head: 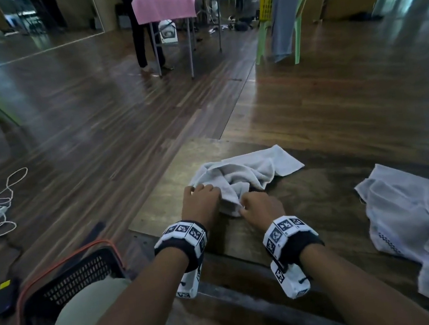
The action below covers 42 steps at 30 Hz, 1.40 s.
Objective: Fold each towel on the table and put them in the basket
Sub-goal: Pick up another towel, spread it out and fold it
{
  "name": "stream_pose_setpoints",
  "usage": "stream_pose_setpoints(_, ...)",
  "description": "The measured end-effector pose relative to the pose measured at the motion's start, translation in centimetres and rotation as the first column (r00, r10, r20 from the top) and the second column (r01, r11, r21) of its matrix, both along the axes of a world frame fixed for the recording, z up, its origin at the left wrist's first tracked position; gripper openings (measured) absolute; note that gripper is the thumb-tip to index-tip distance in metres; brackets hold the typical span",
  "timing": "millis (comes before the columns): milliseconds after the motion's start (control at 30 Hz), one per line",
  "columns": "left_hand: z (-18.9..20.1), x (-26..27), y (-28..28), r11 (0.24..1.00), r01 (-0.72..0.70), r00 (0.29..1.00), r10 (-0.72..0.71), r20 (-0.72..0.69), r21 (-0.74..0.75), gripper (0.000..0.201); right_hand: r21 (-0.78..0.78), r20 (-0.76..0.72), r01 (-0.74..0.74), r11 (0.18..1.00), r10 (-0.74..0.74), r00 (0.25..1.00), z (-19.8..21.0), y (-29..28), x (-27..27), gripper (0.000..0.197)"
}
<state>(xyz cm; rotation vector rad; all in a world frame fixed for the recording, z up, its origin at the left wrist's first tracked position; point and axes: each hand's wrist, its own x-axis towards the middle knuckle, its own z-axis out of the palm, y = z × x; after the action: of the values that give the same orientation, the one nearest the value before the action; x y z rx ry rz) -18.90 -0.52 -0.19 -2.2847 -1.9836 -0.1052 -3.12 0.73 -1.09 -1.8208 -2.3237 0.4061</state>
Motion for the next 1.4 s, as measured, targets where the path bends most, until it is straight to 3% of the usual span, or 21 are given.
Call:
stream_pose_setpoints(267, 4.4, 0.6, -1.2, 0.986, 0.075, 0.997, -0.075, -0.004, 0.152, 0.024, 0.123, -0.311, -0.035, 0.992, 0.072, 0.948, 5.5, -2.0, 3.3, 0.008)
stream_pose_setpoints(467, 8.7, 1.0, -1.4, 0.967, 0.096, 0.979, -0.134, 0.153, 0.235, 0.017, 0.259, -0.424, 0.070, 0.963, 0.048, 0.905, 10.8, -3.7, 7.8, 0.007)
stream_pose_setpoints(633, 10.5, 0.9, -1.8, 0.957, 0.198, 0.860, -0.273, 0.432, 0.211, 0.008, 0.215, -0.376, 0.056, 0.975, 0.030, 0.926, 13.8, -5.3, 11.7, 0.005)
stream_pose_setpoints(733, 11.1, 1.8, -3.4, 0.929, 0.286, 0.739, -0.370, 0.563, 0.235, 0.018, 0.190, -0.413, 0.085, 0.978, 0.001, 0.911, 13.8, -6.3, 13.4, 0.002)
stream_pose_setpoints(833, 10.9, 1.9, -4.0, 0.931, 0.263, 0.704, -0.363, 0.610, 0.252, 0.031, 0.152, -0.447, 0.042, 0.987, 0.031, 0.894, 13.0, -7.0, 14.8, 0.004)
stream_pose_setpoints(900, 10.8, 1.7, -3.8, 0.936, 0.234, 0.710, -0.349, 0.611, 0.263, 0.034, 0.126, -0.422, -0.009, 0.992, 0.062, 0.905, 12.2, -7.7, 15.5, 0.009)
stream_pose_setpoints(1067, 11.9, 2.0, -4.2, 0.935, 0.202, 0.829, -0.321, 0.458, 0.290, 0.021, 0.075, -0.260, -0.063, 0.995, 0.081, 0.962, 8.7, -8.8, 17.7, 0.012)
stream_pose_setpoints(1233, 12.0, 2.4, -4.5, 0.938, 0.227, 0.826, -0.327, 0.459, 0.261, 0.009, 0.098, -0.096, 0.049, 0.994, -0.039, 0.995, 6.8, -10.2, 19.7, 0.007)
stream_pose_setpoints(1400, 11.7, 2.6, -4.2, 0.939, 0.224, 0.812, -0.327, 0.483, 0.259, 0.010, 0.096, -0.071, 0.106, 0.990, -0.099, 0.993, 6.0, -10.7, 21.7, 0.003)
